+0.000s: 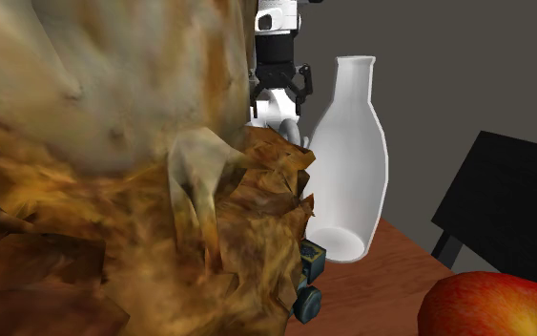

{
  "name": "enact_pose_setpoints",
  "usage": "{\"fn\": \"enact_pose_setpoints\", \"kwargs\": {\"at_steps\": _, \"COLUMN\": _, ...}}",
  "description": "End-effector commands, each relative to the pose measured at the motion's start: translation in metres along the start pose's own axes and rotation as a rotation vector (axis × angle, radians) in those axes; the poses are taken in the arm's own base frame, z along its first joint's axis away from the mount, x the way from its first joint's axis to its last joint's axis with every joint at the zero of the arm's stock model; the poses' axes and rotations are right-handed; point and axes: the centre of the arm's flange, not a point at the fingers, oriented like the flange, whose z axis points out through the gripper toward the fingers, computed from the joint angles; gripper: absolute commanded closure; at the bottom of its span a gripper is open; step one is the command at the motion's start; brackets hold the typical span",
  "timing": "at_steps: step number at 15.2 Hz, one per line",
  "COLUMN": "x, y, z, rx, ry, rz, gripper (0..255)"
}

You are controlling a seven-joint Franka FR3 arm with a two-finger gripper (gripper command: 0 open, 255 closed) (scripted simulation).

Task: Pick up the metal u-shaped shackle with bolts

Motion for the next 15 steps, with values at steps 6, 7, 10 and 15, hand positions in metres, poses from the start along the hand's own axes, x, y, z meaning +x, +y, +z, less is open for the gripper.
{"fn": "enact_pose_setpoints", "kwargs": {"at_steps": 6, "x": 0.047, "y": -0.019, "z": 0.006, "rx": -0.016, "ry": 0.01, "rz": -0.026, "gripper": 0}}
{"fn": "enact_pose_setpoints", "kwargs": {"at_steps": 7, "x": 0.047, "y": -0.018, "z": 0.011, "rx": -0.016, "ry": 0.01, "rz": -0.026, "gripper": 0}}
{"fn": "enact_pose_setpoints", "kwargs": {"at_steps": 10, "x": 0.049, "y": -0.018, "z": 0.027, "rx": -0.016, "ry": 0.01, "rz": -0.026, "gripper": 0}}
{"fn": "enact_pose_setpoints", "kwargs": {"at_steps": 15, "x": 0.05, "y": -0.018, "z": 0.03, "rx": -0.016, "ry": 0.01, "rz": -0.026, "gripper": 255}}
